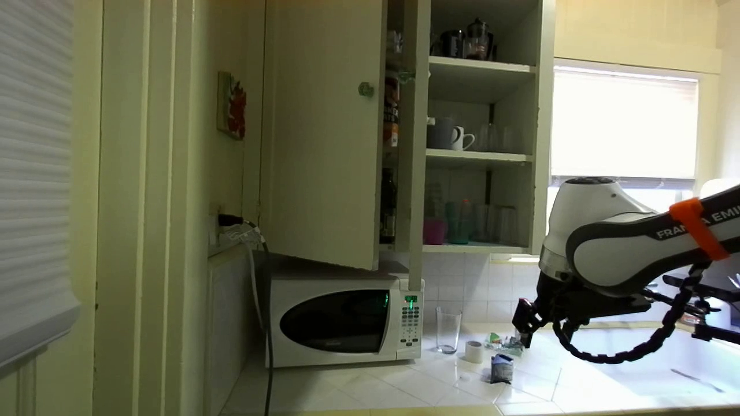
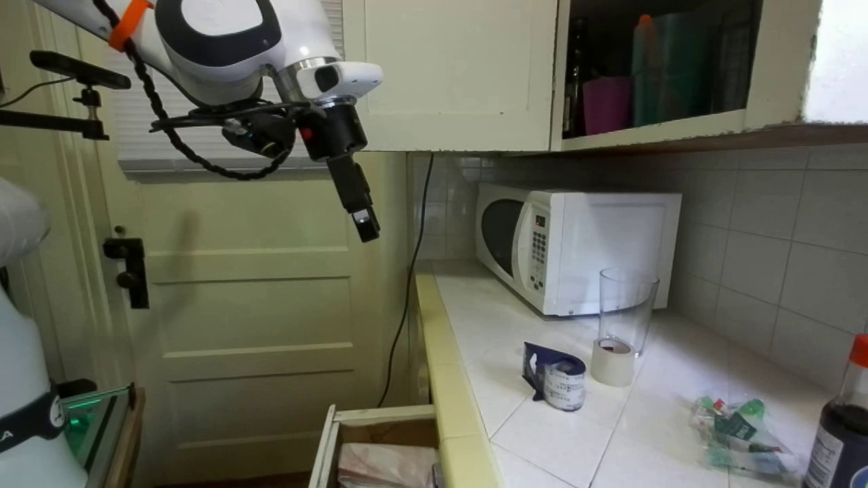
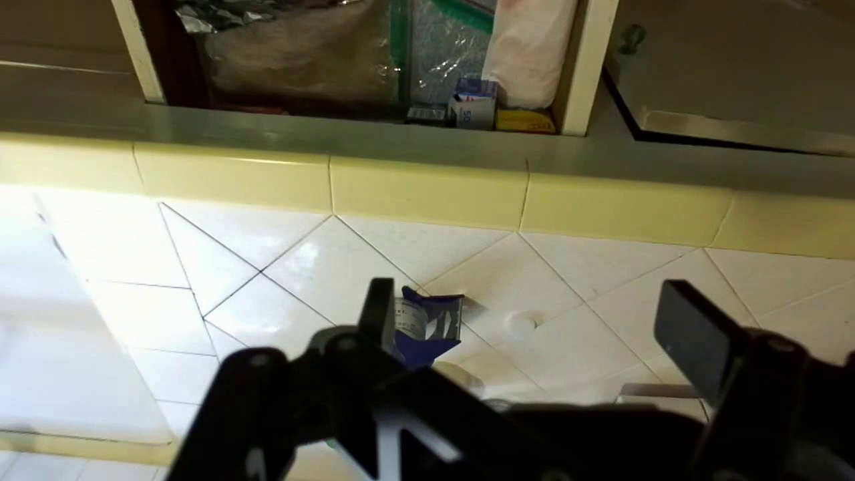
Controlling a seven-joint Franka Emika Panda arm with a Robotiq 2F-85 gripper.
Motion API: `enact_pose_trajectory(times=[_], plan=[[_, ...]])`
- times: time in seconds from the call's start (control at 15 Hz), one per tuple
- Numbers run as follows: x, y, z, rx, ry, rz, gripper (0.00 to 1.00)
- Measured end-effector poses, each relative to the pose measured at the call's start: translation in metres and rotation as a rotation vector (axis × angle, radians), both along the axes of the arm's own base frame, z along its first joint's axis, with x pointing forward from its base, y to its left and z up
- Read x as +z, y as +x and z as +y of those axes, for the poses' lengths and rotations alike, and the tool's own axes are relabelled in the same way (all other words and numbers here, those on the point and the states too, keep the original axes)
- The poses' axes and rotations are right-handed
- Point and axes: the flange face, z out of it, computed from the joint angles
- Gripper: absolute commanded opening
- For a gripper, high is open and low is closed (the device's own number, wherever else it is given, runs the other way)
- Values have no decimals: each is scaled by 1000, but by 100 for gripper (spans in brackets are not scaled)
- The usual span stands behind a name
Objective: Remove the green cup from the bottom shelf of the cabinet and put it on the counter
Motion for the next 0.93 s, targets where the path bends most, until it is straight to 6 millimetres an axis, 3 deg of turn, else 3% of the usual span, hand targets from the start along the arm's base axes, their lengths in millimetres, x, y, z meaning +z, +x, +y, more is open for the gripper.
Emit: enact_pose_trajectory(times=[0.27,0.47,0.73,0.93], plan=[[3,3,13,15,-20,-3,100],[5,4,12,52,-63,-32,100],[8,3,-8,212,-103,-141,100],[9,-1,-39,264,-60,-234,100]])
